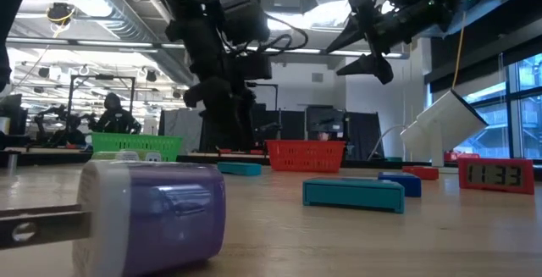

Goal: Pick & Place Office items
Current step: Put the top blue digital clock into the green bin

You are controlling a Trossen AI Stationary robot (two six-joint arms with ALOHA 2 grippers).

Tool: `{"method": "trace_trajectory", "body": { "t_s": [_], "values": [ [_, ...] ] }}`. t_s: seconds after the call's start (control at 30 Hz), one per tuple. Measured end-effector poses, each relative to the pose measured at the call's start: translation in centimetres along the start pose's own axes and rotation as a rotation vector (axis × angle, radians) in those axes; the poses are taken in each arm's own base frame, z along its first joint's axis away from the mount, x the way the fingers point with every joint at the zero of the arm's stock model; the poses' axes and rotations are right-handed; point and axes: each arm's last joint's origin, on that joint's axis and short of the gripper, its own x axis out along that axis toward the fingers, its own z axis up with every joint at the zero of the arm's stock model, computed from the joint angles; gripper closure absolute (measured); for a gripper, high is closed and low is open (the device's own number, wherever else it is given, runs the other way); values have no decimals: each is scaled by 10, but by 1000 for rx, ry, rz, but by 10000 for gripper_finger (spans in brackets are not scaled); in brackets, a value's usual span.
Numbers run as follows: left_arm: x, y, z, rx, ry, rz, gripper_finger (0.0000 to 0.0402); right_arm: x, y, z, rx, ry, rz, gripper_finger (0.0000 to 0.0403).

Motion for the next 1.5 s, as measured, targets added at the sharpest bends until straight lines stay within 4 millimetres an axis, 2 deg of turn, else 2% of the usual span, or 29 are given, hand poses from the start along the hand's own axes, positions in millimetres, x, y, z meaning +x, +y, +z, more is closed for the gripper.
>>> {"method": "trace_trajectory", "body": {
  "t_s": [0.3, 0.47, 0.7, 0.83, 1.0, 1.07, 1.17, 1.27, 1.37, 1.5],
  "values": [
    [20, 7, -8, -22, 26, -75, 148, 0, 0, 0, -2, 0, 0, 117],
    [33, 9, -14, 32, 60, -73, 148, 0, 0, 0, -2, 0, 0, 117],
    [34, 9, -14, 28, 67, -72, 152, 0, 0, 0, -1, 1, 0, 117],
    [34, 9, -14, 10, 72, -71, 181, 0, 0, 0, 0, 1, 0, 117],
    [34, 8, -14, -21, 72, -68, 247, 0, 0, 0, -2, 1, 0, 117],
    [32, 8, -13, -65, 71, -61, 249, 0, 0, 0, -2, 1, 0, 117],
    [23, 10, -11, -142, 49, -57, 249, 0, 0, 0, -2, 1, -1, 117],
    [2, 15, 1, -204, -42, -33, 249, 0, 0, 0, -2, 1, -1, 117],
    [-26, 19, 15, -211, -176, 2, 249, 0, 0, 0, -3, 1, 0, 117],
    [-73, 25, 37, -192, -432, 89, 249, 0, 0, 0, -5, 0, 0, 117]
  ]
}}
